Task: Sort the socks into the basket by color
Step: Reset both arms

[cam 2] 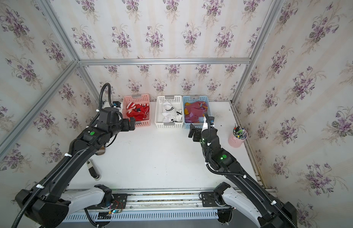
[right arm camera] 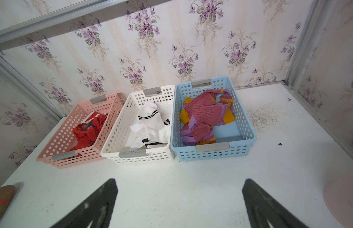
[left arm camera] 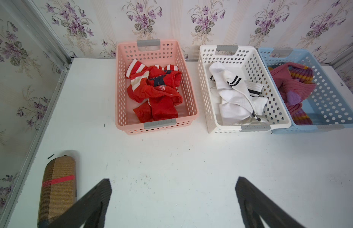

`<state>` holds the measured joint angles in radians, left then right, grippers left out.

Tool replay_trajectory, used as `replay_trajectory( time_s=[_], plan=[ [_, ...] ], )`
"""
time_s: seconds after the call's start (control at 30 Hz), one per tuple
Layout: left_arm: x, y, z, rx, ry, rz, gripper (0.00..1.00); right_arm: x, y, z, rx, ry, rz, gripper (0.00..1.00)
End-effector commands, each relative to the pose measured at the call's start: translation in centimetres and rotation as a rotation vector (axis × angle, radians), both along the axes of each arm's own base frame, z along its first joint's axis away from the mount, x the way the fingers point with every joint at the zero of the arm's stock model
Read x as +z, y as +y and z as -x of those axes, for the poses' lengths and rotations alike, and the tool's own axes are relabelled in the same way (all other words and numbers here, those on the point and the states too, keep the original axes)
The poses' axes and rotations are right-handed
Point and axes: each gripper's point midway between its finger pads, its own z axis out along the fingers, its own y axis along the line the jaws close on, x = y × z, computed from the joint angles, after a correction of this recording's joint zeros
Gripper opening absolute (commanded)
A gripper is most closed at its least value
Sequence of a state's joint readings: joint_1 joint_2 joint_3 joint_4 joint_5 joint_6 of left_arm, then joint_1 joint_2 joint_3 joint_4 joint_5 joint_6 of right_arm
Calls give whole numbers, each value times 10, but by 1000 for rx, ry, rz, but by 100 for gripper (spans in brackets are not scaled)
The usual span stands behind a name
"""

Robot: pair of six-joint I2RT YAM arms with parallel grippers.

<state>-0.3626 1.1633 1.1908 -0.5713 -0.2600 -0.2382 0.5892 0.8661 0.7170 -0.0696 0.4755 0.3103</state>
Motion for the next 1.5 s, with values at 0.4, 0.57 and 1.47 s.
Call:
replay_trajectory(
  time_s=[0.4,0.57,1.47],
  plan=[
    [-75,41,-27,108,-122,-306,100,-68,-108,-39,-344,147,86,100],
    [-107,54,-34,132,-157,-271,100,-70,-116,-40,-341,79,78,100],
    [-188,86,-44,167,-220,-175,100,-130,-85,-36,10,-278,193,100]
  ],
)
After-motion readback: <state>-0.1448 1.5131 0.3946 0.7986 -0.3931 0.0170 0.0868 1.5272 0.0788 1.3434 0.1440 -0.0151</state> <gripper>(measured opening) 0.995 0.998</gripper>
